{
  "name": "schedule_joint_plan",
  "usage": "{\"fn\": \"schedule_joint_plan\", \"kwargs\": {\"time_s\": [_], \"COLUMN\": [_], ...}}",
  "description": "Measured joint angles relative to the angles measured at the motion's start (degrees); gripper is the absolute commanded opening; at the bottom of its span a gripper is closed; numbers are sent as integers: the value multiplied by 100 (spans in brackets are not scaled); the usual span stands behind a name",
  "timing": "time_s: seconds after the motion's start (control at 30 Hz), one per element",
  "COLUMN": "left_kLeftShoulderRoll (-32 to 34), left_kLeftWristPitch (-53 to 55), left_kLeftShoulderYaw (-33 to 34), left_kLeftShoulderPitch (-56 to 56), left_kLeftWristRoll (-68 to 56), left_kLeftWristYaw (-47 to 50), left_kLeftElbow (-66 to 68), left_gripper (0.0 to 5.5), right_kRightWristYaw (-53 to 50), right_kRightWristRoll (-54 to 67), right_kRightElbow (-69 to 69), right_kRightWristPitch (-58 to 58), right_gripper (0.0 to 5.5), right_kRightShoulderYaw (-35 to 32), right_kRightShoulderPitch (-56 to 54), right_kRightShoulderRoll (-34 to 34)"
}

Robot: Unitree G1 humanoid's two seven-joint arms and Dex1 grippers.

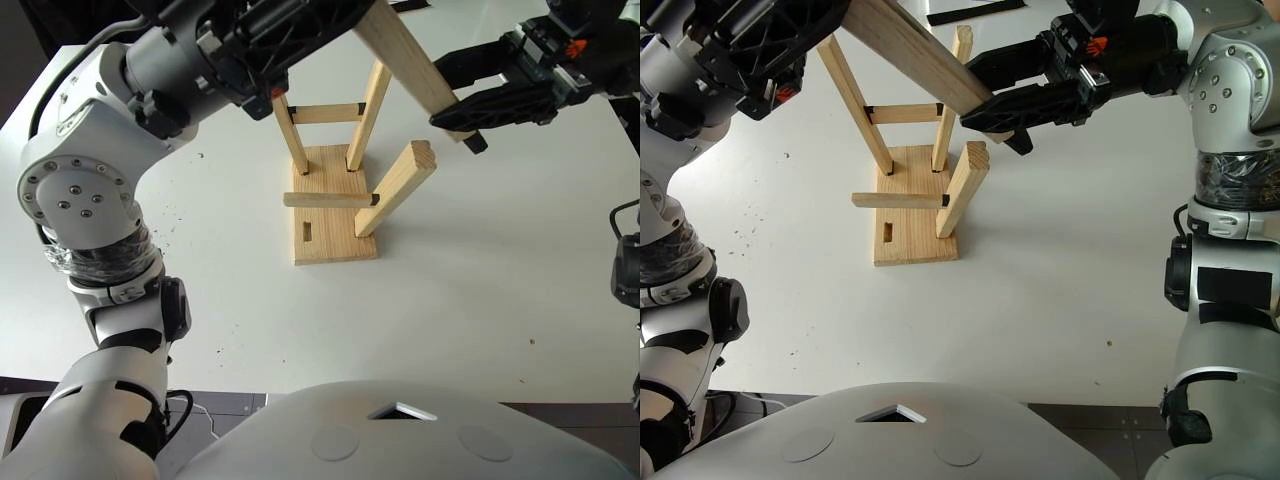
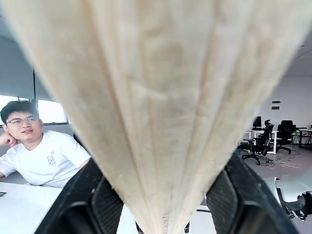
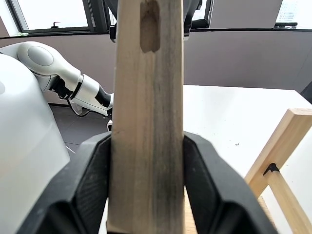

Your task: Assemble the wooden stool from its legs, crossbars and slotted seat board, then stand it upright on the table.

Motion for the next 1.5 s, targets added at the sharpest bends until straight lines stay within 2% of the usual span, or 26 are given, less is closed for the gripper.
{"fn": "schedule_joint_plan", "kwargs": {"time_s": [0.2,0.23,0.47,0.57,0.7,0.87,1.03,1.17,1.27,1.5], "left_kLeftShoulderRoll": [28,26,99,135,510,1636,2149,2187,2172,1777], "left_kLeftWristPitch": [-18,-35,-276,-375,-380,-645,-982,-1274,-1434,-1622], "left_kLeftShoulderYaw": [15,19,225,367,563,861,615,418,379,510], "left_kLeftShoulderPitch": [83,83,81,95,246,570,1109,1561,1863,2900], "left_kLeftWristRoll": [46,54,190,258,387,1332,2239,2781,3040,3134], "left_kLeftWristYaw": [66,100,177,147,-242,-1364,-2440,-2883,-2937,-2692], "left_kLeftElbow": [-30,-28,118,255,380,813,1264,1465,1494,774], "left_gripper": [209,209,208,208,208,208,208,208,208,208], "right_kRightWristYaw": [21,-16,-444,-748,-1433,-2333,-3150,-3666,-3881,-3771], "right_kRightWristRoll": [-49,-50,-70,-5,208,221,247,275,326,3], "right_kRightElbow": [109,126,342,226,-156,-317,-1028,-1447,-1490,-861], "right_kRightWristPitch": [-38,-64,-258,-295,-224,-706,-858,-870,-945,-1032], "right_gripper": [206,242,350,401,403,403,403,403,403,403], "right_kRightShoulderYaw": [37,26,-384,-770,-1425,-2206,-2514,-2706,-2803,-2273], "right_kRightShoulderPitch": [-33,-33,-33,19,462,733,1554,2272,2360,2225], "right_kRightShoulderRoll": [6,25,195,184,181,263,471,676,681,531]}}
